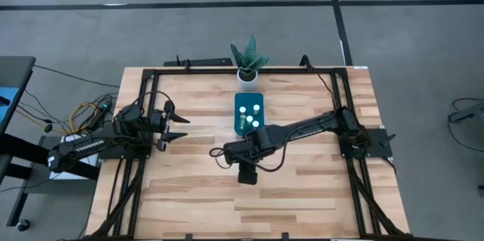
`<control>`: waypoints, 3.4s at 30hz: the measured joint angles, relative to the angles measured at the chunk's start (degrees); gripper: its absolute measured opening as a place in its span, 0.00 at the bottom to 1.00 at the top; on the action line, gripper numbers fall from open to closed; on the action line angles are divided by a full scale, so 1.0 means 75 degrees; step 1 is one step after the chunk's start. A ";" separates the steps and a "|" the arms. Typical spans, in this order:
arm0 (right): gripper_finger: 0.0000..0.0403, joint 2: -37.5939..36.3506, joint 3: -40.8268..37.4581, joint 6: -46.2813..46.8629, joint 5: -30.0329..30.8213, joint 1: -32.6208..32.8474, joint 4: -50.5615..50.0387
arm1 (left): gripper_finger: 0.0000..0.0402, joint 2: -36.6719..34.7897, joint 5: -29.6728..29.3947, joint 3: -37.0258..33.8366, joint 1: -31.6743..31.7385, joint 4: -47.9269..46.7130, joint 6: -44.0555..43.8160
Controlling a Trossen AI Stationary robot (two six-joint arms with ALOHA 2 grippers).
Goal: Pick and place pill bottles into a basket
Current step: Put the blue tablet bottle into the bin
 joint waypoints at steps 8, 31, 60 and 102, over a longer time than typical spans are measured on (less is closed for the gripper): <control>0.46 0.0000 0.0000 -0.0195 -0.0220 -0.0343 0.0109 | 0.53 0.0001 0.0000 0.0000 0.0000 -0.0001 0.0000; 0.52 0.0000 0.0000 -0.0401 -0.0200 -0.0380 0.0658 | 0.53 0.0001 0.0003 0.0000 0.0000 -0.0001 0.0000; 0.52 0.0955 0.0007 -0.0398 -0.0398 -0.0298 0.0378 | 0.53 0.0001 -0.0006 0.0000 -0.0001 0.0002 0.0000; 0.48 0.1137 -0.0003 0.3911 -0.1025 -0.0368 0.1091 | 0.53 0.0001 -0.0003 0.0000 -0.0001 -0.0001 0.0000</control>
